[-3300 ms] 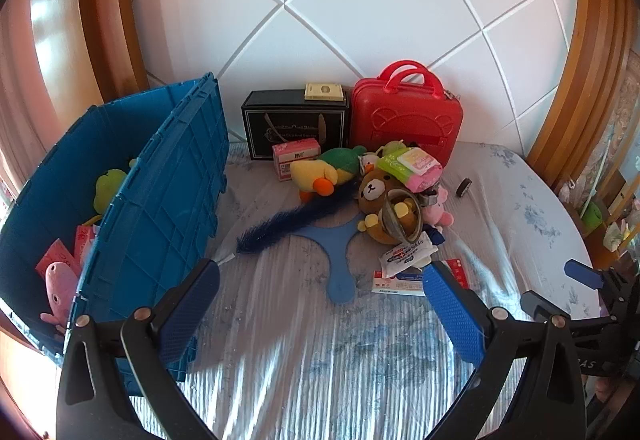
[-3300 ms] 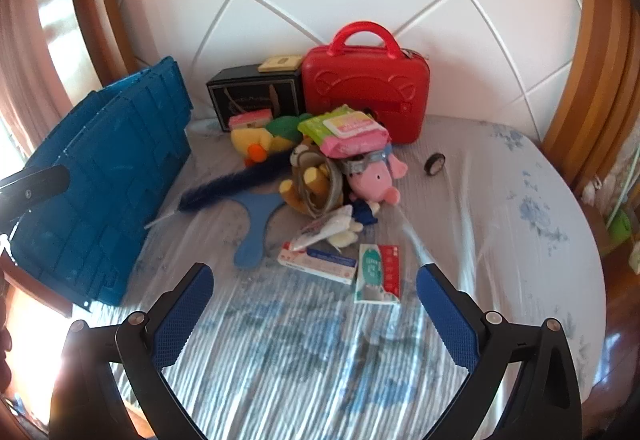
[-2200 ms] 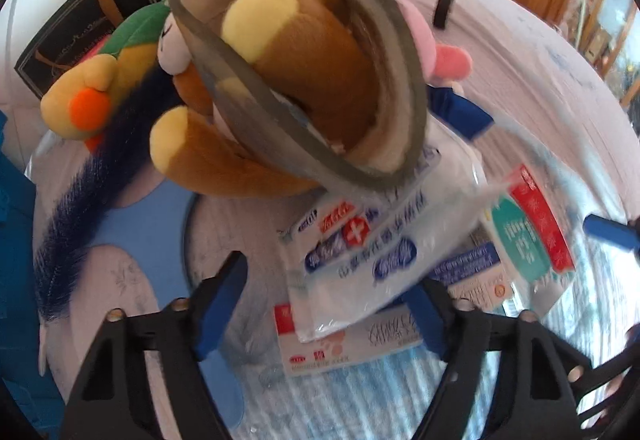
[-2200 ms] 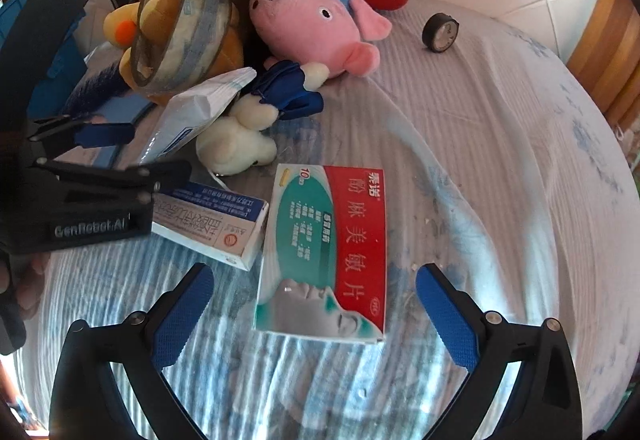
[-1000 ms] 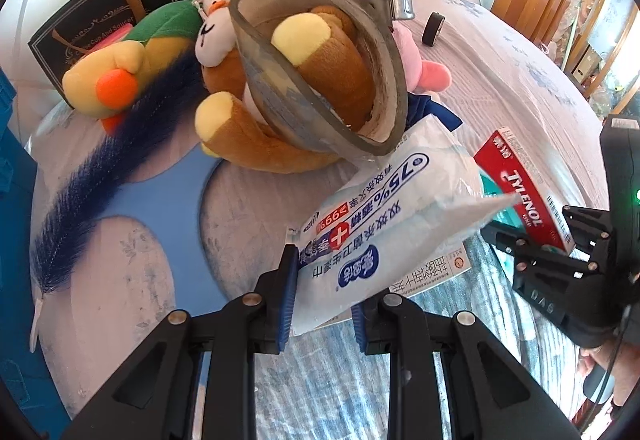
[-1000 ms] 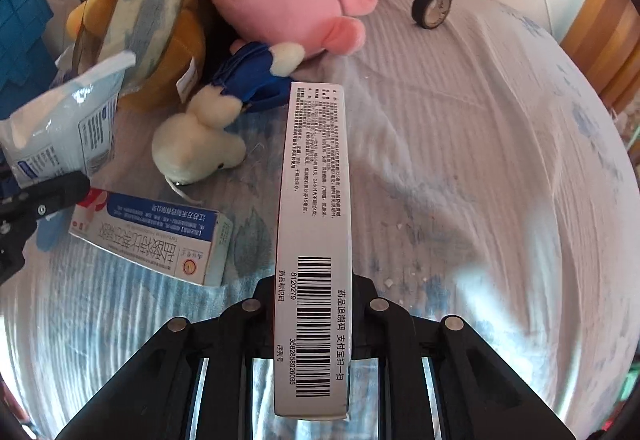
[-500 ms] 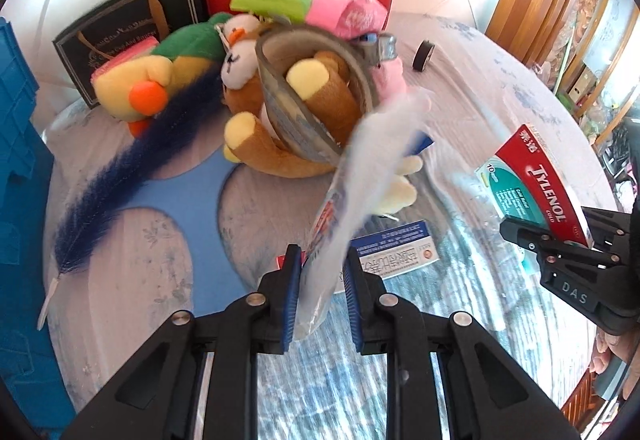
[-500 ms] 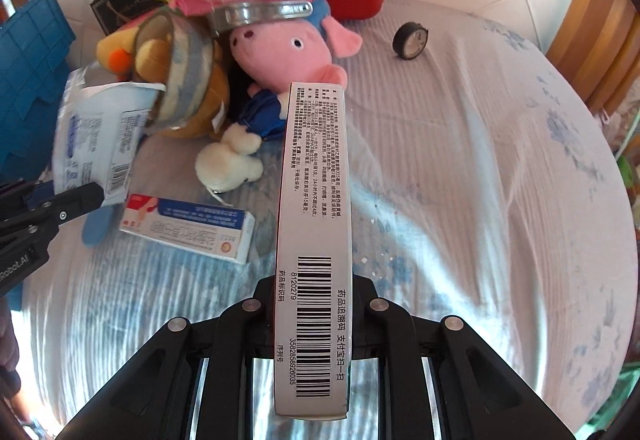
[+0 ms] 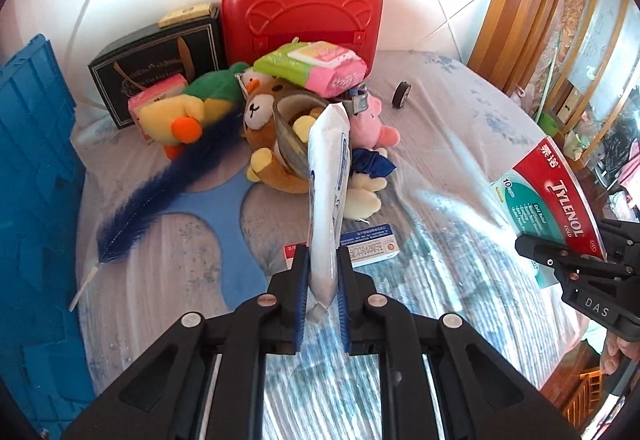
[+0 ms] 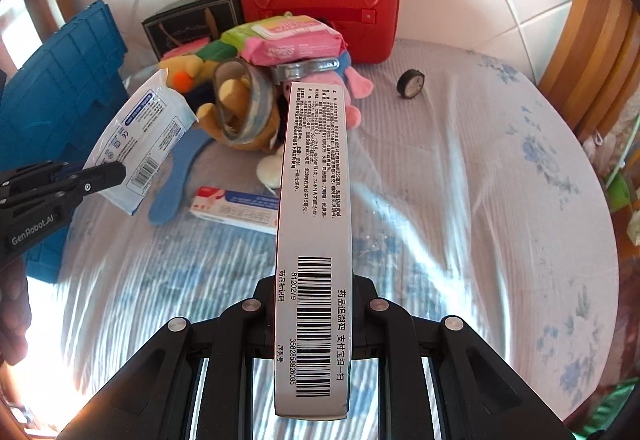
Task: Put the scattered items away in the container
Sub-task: 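Carry both held boxes over the blue crate with both tools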
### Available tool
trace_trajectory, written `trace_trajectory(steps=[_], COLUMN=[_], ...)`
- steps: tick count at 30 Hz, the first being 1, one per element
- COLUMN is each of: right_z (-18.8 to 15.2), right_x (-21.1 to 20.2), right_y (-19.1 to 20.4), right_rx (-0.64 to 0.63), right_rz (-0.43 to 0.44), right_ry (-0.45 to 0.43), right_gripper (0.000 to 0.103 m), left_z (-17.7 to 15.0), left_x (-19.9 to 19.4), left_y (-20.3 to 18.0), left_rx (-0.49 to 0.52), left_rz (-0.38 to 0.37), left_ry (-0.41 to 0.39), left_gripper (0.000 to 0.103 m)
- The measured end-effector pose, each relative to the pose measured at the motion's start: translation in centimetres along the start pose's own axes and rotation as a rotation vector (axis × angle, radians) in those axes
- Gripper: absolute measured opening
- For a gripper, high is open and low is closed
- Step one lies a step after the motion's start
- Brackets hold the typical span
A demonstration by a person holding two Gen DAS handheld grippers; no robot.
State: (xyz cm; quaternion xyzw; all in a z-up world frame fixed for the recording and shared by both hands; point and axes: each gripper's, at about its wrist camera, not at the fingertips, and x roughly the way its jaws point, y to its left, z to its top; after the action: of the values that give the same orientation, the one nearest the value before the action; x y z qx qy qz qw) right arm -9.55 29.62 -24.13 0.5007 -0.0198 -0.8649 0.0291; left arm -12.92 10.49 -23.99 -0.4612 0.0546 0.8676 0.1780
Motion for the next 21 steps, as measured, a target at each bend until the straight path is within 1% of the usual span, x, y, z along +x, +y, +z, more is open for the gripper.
trace_trajectory(steps=[4,12,17,21], right_z=[-0.6,-0.2,1.0,2.2], right_x=[-2.6,-8.1,-10.8,-13.0], right_y=[0.6,2.5,4.8,7.8], right_rx=[-0.003,-0.021,-0.043,-0.057], right_rz=[0.016,0.046,0.054,0.064], right_ry=[-0.024,-0.098,-0.145,-0.194], right_gripper=[0.019,0.019,0.019,0.019], left_z=[0.1,1.0,1.6,1.6], left_x=[-3.4,-9.7,-13.0,-15.8], left_y=[0.0,0.6,1.9,3.8], left_rx=[-0.007,-0.026,-0.036,-0.038], left_rz=[0.002,0.053,0.063,0.056], left_ry=[-0.046,-0.116,-0.154,-0.178], left_gripper=[0.012,0.012,0.012,0.012])
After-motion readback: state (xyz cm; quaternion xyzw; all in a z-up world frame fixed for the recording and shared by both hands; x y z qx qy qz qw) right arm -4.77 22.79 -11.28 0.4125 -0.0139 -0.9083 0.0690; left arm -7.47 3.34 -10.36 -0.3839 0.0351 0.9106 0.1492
